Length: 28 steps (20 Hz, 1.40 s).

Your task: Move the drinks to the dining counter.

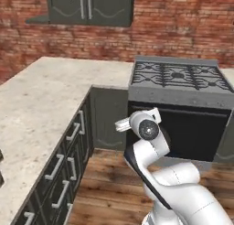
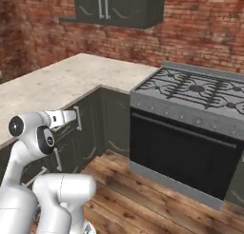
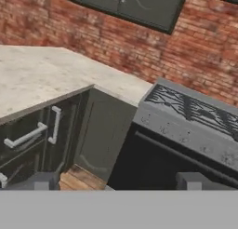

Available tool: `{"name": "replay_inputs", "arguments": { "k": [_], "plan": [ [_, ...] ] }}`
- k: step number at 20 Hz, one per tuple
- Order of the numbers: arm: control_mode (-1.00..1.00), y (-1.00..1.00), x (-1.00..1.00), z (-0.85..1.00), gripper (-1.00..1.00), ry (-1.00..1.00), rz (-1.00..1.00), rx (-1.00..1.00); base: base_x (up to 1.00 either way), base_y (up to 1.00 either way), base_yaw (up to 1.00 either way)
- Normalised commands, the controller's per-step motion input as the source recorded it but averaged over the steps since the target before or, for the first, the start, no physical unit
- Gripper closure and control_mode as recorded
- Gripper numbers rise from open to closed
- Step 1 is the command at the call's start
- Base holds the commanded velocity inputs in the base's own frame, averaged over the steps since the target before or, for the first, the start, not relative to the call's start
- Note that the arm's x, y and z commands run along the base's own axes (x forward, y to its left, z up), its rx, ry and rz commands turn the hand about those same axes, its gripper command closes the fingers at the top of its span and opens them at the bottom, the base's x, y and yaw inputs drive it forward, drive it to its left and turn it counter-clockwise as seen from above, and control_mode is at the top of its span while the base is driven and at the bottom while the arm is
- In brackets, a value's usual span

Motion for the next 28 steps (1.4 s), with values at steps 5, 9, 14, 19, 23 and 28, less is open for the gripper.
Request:
{"name": "replay_inputs", "arguments": {
  "k": [5,9,14,19,23,28],
  "plan": [
    [1.00,0.00,0.00,0.00,-1.00,0.00,0.00,0.00,-0.34,0.15,-1.00],
    [1.00,0.00,0.00,0.00,-1.00,0.00,0.00,0.00,-0.36,0.16,-1.00],
    [1.00,0.00,0.00,0.00,-1.00,0.00,0.00,0.00,-0.38,0.14,-1.00],
    [1.00,0.00,0.00,0.00,-1.00,0.00,0.00,0.00,-0.40,0.07,-0.97],
    [1.00,0.00,0.00,0.00,-1.00,0.00,0.00,0.00,-0.60,0.00,-0.87],
    [1.00,0.00,0.00,0.00,-1.00,0.00,0.00,0.00,-0.62,0.00,-0.82]
  ]
}}
